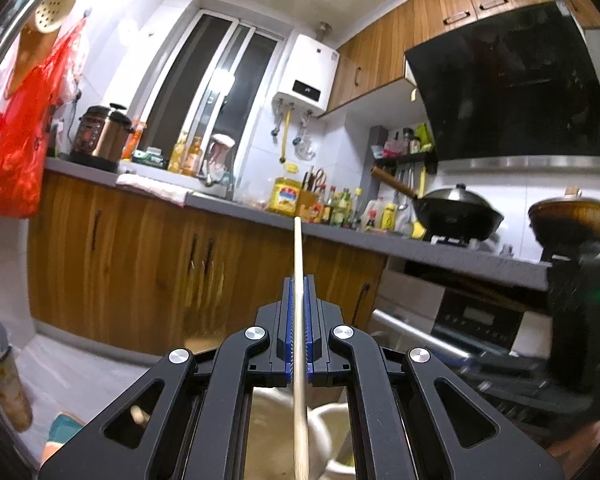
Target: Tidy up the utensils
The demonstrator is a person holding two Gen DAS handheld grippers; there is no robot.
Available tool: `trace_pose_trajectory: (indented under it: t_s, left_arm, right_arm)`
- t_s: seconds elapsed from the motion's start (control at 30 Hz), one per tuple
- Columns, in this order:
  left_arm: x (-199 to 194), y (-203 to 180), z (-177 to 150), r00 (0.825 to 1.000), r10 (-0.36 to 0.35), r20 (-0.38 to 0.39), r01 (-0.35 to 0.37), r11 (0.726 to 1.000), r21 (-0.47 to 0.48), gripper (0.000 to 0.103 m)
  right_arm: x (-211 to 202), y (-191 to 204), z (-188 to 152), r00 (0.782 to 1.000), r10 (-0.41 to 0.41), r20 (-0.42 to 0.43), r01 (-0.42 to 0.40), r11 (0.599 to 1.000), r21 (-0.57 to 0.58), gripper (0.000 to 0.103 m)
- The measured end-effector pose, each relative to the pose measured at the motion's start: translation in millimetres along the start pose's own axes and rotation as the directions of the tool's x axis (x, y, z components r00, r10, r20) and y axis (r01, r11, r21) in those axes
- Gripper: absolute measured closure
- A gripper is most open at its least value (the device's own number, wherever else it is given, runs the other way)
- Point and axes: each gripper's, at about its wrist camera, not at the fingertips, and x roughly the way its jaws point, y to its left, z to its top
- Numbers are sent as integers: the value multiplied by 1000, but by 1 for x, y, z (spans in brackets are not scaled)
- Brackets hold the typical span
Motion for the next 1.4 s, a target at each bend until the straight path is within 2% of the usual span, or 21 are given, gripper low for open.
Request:
trace_pose_trajectory:
  t_s: [0.23, 0.47, 0.57, 0.7, 0.83, 1.0, 1.1, 1.17, 1.33, 1.37, 1.4]
  left_arm:
    - [-22, -1, 34, 997, -65, 33, 66, 996, -52, 98]
    - [-25, 9, 29, 999, -50, 17, 52, 995, -85, 98]
    - [-24, 15, 27, 998, -60, 5, 60, 991, -119, 98]
    - [-30, 12, 25, 998, -68, -1, 68, 993, -93, 98]
    - [-38, 6, 22, 997, -78, -17, 77, 996, -52, 98]
    - [-53, 0, 15, 996, -65, -58, 68, 997, 40, 98]
    - [-62, -1, 11, 995, -62, -79, 68, 994, 80, 98]
    - [-68, -1, 9, 994, -66, -93, 75, 993, 95, 98]
    - [-77, -6, 3, 990, -88, -114, 104, 985, 136, 98]
    - [-79, -8, 2, 989, -90, -117, 107, 983, 152, 98]
    - [-81, -8, 1, 989, -90, -119, 109, 981, 159, 98]
  right_arm:
    - [-3, -2, 1, 1000, 12, 16, -12, 1000, 14, 100]
    - [9, -11, -1, 1000, 21, -9, -20, 998, 56, 99]
    - [9, -17, 2, 998, 57, -30, -54, 995, 86, 98]
    - [2, -19, 12, 997, 78, -16, -76, 992, 105, 92]
    - [-9, -16, 31, 990, 141, 9, -141, 981, 134, 89]
    - [-11, -1, 53, 959, 284, 8, -281, 943, 179, 78]
    - [-7, 8, 61, 921, 389, 0, -378, 897, 230, 69]
    - [0, 16, 63, 897, 442, -20, -422, 867, 264, 67]
    - [16, 30, 61, 847, 527, -65, -479, 811, 335, 68]
    - [18, 32, 61, 840, 538, -69, -485, 802, 348, 73]
    - [19, 35, 61, 837, 542, -75, -485, 798, 358, 88]
